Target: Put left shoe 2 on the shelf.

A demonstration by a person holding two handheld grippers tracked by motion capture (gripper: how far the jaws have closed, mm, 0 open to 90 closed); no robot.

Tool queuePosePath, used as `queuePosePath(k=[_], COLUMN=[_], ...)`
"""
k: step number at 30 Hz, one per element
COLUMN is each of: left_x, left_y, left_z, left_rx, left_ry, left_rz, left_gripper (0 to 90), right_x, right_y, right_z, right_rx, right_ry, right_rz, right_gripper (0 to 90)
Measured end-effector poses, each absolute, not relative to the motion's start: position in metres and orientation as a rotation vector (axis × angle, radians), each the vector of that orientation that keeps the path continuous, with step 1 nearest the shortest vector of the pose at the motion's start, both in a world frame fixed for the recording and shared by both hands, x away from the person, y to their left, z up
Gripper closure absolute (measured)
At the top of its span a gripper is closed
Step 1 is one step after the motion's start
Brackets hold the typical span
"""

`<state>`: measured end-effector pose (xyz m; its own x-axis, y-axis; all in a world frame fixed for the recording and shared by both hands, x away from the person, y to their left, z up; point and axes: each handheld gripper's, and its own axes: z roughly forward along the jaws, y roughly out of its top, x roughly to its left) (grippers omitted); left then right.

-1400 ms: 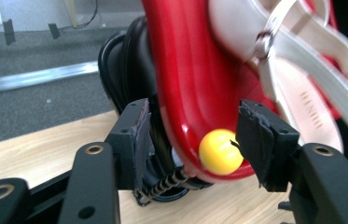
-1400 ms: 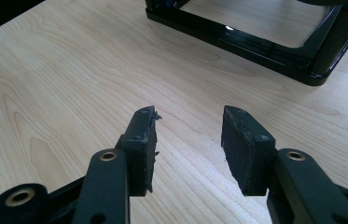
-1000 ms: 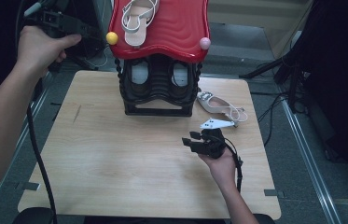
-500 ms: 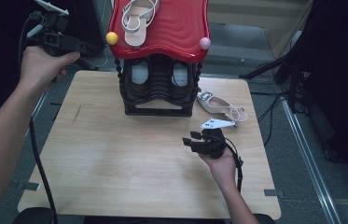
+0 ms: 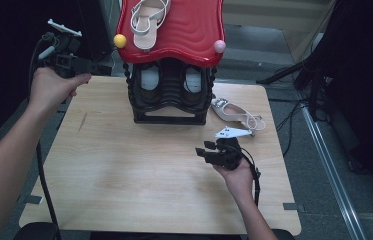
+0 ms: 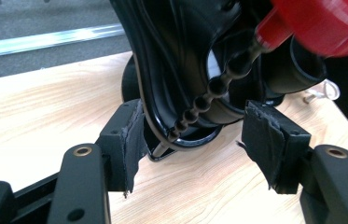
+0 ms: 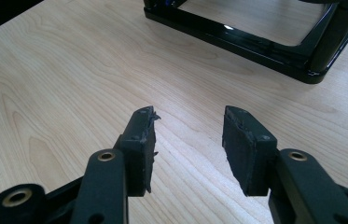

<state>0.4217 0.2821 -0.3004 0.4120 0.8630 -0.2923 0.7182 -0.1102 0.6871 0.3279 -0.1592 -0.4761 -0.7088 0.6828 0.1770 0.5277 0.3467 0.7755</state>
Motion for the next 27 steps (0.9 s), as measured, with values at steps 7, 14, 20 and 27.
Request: queuePosePath(k=[7,14,20,27], left_x=[0.419,0.416,0.411,0.407], left_y=[0.277,0.272,0.27,0.265], left_z=[-0.316,-0.334,-0.346,-0.366], left_rx=[1.907,1.921,1.899,1.902], left_ry=[1.328,1.334,1.334,1.345], left_rz=[0.216,0.199,0.196,0.171], left_gripper=[39.7,39.6,39.7,39.7], right_x=[0.328,0.328,0.328,0.328], right_y=[-0.159,-0.158,-0.158,-0.158], right_z=[-0.477,-0.477,-0.477,-0.477], right_rx=[1.109,1.111,1.118,1.115], right_ry=[2.433,2.436,2.434,2.435], right_rz=[1.291,1.29,1.288,1.283], right_gripper=[55.1,55.1,55.2,55.2])
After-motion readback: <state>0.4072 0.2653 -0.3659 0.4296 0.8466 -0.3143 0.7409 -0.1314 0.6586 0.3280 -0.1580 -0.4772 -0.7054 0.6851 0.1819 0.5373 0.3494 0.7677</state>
